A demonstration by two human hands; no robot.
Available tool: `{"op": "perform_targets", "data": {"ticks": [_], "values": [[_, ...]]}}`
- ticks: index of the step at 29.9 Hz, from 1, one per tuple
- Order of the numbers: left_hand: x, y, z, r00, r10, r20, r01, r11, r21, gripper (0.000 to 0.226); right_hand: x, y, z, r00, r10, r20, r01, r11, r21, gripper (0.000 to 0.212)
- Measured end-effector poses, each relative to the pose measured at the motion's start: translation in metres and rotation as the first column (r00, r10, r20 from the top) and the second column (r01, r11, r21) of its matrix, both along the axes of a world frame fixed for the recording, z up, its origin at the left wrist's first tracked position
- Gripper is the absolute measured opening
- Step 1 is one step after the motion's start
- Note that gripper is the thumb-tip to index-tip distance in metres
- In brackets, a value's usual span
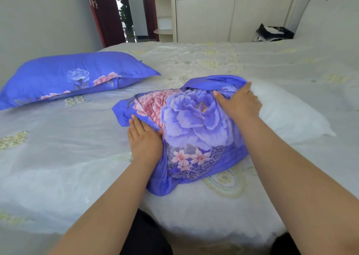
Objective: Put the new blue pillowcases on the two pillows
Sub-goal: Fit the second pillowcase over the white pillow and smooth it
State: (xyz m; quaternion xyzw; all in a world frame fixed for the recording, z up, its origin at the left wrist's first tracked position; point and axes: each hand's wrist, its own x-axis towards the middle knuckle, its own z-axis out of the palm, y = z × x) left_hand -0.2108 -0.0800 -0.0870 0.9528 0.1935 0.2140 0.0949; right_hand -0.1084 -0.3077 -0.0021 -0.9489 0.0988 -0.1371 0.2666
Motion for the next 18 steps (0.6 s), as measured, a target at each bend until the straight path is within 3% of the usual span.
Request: {"op": "perform_targets", "data": {"ticks": [2,5,7,9,11,14,16,18], "values": [[-0.001,-0.001,0.001,1.000,-0.007,-0.011,0.007,1.000,0.019,0.062,0.015,0.006,0.006,0.971,0.160,-0.176,-0.163,0.987,-0.002,0.109],[0.001,0.002,0.001,0.999,-0.046,-0.028,0.047,0.998,0.032,0.062,0.025,0.017,0.004,0.892,0.350,-0.285,-0.401,0.905,-0.144,0.068],[0.004,0.003,0.000,0.998,-0.059,-0.033,0.060,0.998,0.030,0.063,0.028,0.020,0.009,0.887,0.376,-0.268,-0.422,0.896,-0.141,0.049],[0.006,0.002,0.001,0.998,-0.061,-0.008,0.061,0.998,0.024,0.065,0.033,0.019,0.017,0.927,0.324,-0.189,-0.353,0.923,-0.152,0.046],[0.006,0.001,0.001,0.998,-0.059,0.002,0.059,0.998,0.001,0.068,0.039,0.014,0.024,0.955,0.292,-0.056,-0.292,0.956,-0.001,0.046],[0.006,-0.003,0.001,0.999,-0.024,0.043,0.025,0.999,-0.041,0.071,0.052,0.004,0.020,0.959,0.267,0.091,-0.282,0.913,0.295,0.054],[0.006,-0.004,-0.002,0.998,-0.019,0.055,0.021,0.999,-0.039,0.069,0.045,0.006,0.015,0.943,0.311,0.119,-0.333,0.882,0.333,0.040],[0.006,-0.003,-0.003,0.999,-0.026,0.040,0.028,0.999,-0.036,0.069,0.042,0.012,0.010,0.912,0.410,0.017,-0.391,0.857,0.336,0.042]]}}
